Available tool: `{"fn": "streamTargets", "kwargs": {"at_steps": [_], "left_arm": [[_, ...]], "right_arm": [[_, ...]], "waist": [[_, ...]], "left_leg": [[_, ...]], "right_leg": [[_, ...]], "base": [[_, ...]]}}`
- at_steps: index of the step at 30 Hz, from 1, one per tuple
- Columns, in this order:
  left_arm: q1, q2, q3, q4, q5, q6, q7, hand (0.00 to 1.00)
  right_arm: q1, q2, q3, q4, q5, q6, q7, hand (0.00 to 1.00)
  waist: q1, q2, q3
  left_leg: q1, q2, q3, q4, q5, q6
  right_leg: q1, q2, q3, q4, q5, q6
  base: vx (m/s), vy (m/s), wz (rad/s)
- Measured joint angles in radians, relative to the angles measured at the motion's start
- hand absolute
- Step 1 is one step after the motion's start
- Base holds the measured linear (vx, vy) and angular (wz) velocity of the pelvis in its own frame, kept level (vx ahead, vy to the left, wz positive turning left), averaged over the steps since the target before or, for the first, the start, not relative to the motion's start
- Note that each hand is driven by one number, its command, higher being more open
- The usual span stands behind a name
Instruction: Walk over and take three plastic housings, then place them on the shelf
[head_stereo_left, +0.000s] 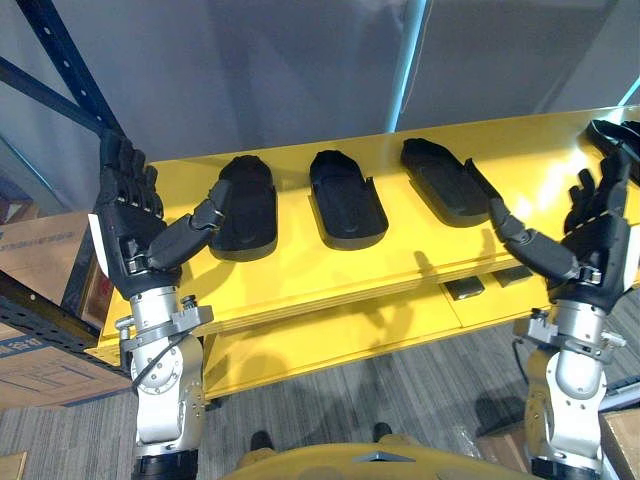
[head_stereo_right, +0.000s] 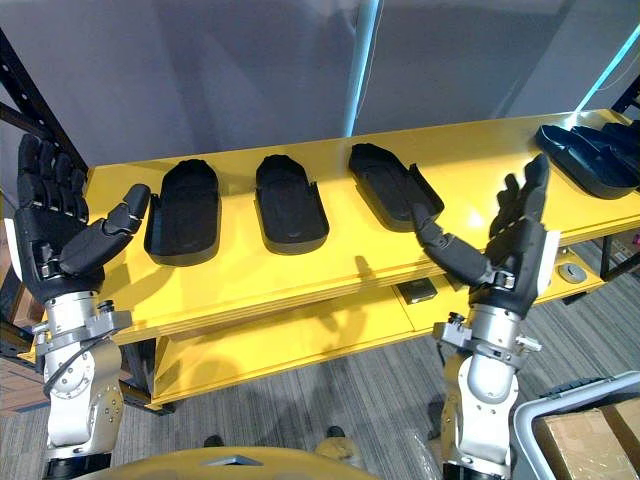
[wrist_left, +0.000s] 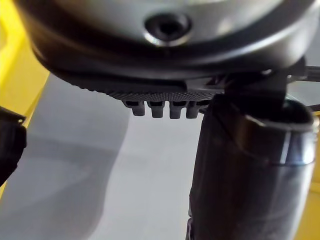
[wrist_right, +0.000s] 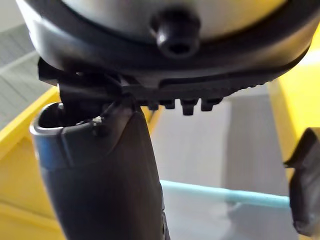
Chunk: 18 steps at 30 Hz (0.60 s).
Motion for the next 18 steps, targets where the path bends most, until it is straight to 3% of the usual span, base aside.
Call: {"fn": "streamTargets", "kwargs": {"at_steps": [5, 10, 14, 18], "left_arm": [[0.004, -0.002, -0.078, -0.001, -0.025, 0.026, 0.051, 1.0], [0.004, -0.003, -0.093, -0.001, -0.03, 0.046, 0.087, 1.0], [0.004, -0.002, -0.091, -0.001, -0.034, 0.045, 0.083, 1.0], [0.005, -0.001, -0.091, -0.027, -0.078, 0.038, 0.001, 1.0]], "right_arm": [[0.025, 0.002, 0.149, 0.017, 0.007, 0.033, 0.033, 1.0], [-0.044, -0.017, 0.23, 0.06, 0.008, 0.043, 0.099, 1.0], [-0.114, -0.04, 0.269, 0.06, 0.007, 0.042, 0.105, 1.0], [-0.163, -0.059, 0.312, 0.06, -0.007, 0.043, 0.085, 1.0]], "waist": [[0.001, -0.007, 0.03], [0.013, -0.01, 0.044], [0.037, -0.011, 0.045], [0.067, -0.015, 0.047]], "left_leg": [[-0.002, 0.0, 0.008, 0.0, -0.001, 0.0], [-0.003, 0.0, -0.003, 0.001, 0.0, 0.001], [-0.008, -0.001, -0.033, 0.0, 0.001, 0.001], [-0.023, -0.002, -0.058, 0.0, 0.007, 0.002]], "right_leg": [[-0.006, 0.0, 0.006, 0.0, 0.006, 0.009], [0.003, -0.001, -0.009, -0.004, 0.008, 0.009], [0.026, -0.002, -0.044, -0.016, 0.008, 0.01], [0.028, -0.002, -0.069, -0.017, 0.007, 0.009]], "base": [[0.0, 0.0, -0.04], [0.0, 0.0, 0.07], [0.0, -0.003, 0.24], [-0.01, -0.001, 0.17]]}}
